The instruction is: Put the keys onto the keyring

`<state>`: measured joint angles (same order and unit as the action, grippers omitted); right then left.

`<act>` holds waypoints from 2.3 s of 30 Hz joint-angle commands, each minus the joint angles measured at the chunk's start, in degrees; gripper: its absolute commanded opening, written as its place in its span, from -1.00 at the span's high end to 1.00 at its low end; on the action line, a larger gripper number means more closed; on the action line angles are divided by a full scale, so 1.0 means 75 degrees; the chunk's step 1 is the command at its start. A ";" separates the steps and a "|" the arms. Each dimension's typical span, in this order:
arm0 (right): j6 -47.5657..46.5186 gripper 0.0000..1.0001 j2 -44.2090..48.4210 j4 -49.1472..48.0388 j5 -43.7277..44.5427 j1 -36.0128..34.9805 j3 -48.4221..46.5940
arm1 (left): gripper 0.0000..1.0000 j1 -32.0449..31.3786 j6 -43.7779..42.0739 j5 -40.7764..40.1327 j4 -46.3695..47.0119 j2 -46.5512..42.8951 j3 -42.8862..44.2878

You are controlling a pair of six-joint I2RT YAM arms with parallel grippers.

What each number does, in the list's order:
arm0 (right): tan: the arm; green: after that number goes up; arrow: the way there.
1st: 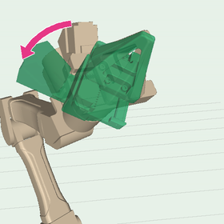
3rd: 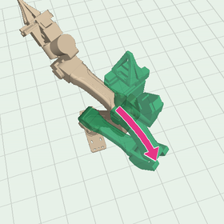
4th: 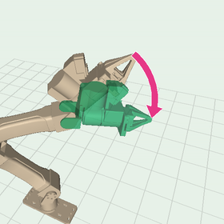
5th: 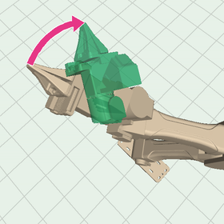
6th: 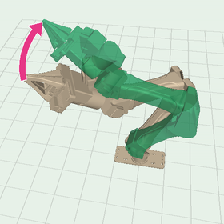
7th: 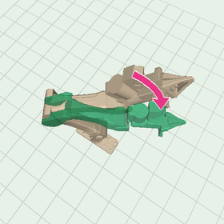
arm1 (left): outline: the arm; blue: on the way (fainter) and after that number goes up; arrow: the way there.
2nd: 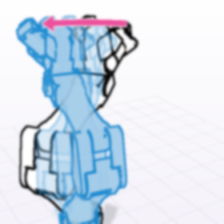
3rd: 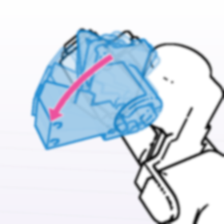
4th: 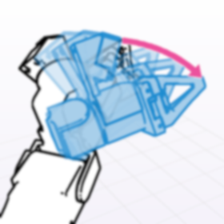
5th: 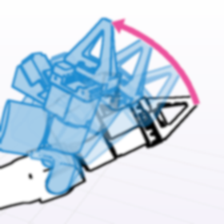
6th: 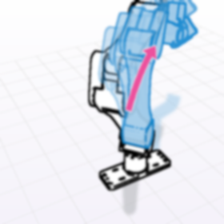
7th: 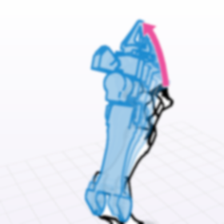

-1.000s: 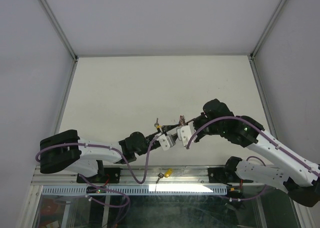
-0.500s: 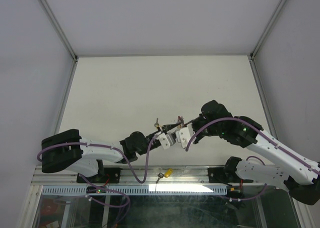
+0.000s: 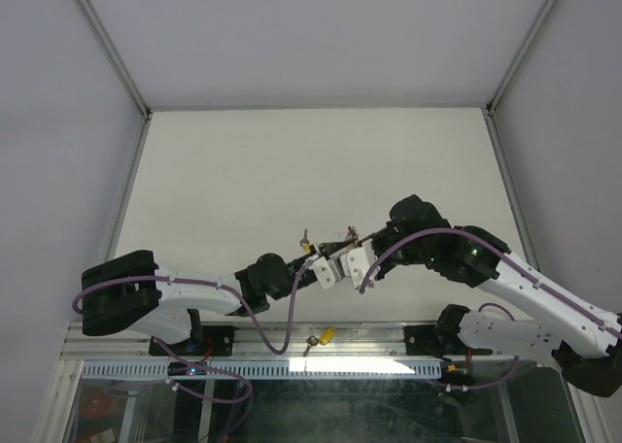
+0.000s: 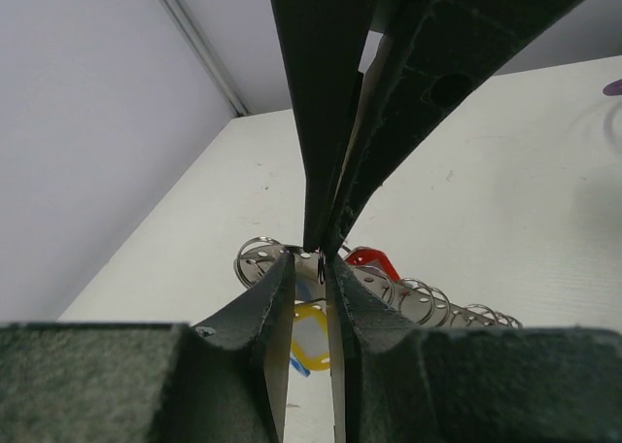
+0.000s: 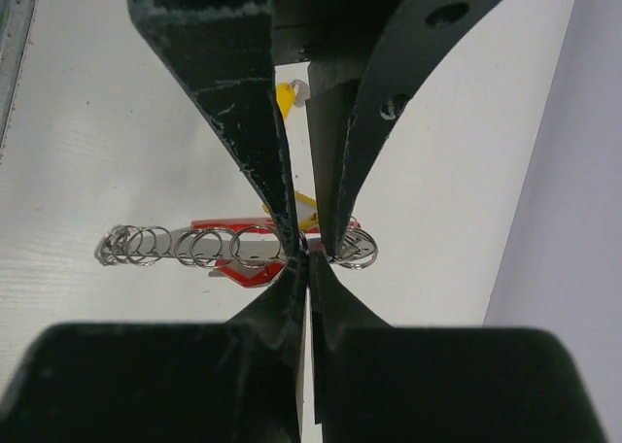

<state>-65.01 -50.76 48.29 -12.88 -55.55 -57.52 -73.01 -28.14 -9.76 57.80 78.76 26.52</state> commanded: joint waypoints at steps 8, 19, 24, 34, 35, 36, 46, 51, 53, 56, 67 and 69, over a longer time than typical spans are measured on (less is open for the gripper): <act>0.0290 1.00 -0.0049 -0.1101 -0.0423 -0.0204 0.0160 | 0.97 0.0060 -0.0134 0.0528 -0.0488 0.0001 0.0511; 0.0617 1.00 0.0229 -0.1592 -0.0356 -0.0210 0.0726 | 1.00 0.0174 0.0281 0.0900 -0.0418 -0.0146 0.0081; 0.0990 0.86 0.0414 -0.2226 -0.0420 -0.0197 0.1337 | 1.00 0.0280 0.0714 0.1039 0.0294 -0.0088 -0.0595; 0.1524 0.33 0.0600 -0.2621 -0.0882 -0.0013 0.1805 | 1.00 0.0607 0.1415 0.1323 0.1693 0.0130 -0.1576; 0.1521 0.33 0.0639 -0.2594 -0.0977 0.0060 0.1838 | 1.00 0.0638 0.1466 0.1349 0.1865 0.0160 -0.1649; 0.1530 0.34 0.0680 -0.2560 -0.1134 0.0159 0.1879 | 1.00 0.0672 0.1537 0.1370 0.2085 0.0206 -0.1732; 0.2147 0.40 0.0916 -0.3312 -0.2985 0.0975 0.2495 | 1.00 0.0961 0.2273 0.2095 0.5300 0.1328 -0.2533; 0.2519 0.40 0.0965 -0.3784 -0.3587 0.1151 0.2688 | 1.00 0.0970 0.2330 0.2484 0.5635 0.1413 -0.2490; 0.2624 0.40 0.0980 -0.3964 -0.3669 0.1164 0.2769 | 1.00 0.0971 0.2303 0.2572 0.5641 0.1341 -0.2471; 0.2670 0.41 0.0949 -0.4121 -0.3684 0.1171 0.2896 | 1.00 0.0972 0.2261 0.2584 0.5634 0.1195 -0.2458; 0.2467 0.45 0.0636 -0.3843 -0.3696 0.1215 0.3079 | 1.00 0.0981 0.2264 0.2736 0.5636 0.1041 -0.2406; 0.2430 0.46 0.0579 -0.3843 -0.3674 0.1210 0.3128 | 1.00 0.0981 0.2264 0.2753 0.5631 0.1051 -0.2394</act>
<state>-46.17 -45.69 20.84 -38.96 -46.68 -34.20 -66.26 -12.58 9.15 84.47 88.09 7.99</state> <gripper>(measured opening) 0.276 0.006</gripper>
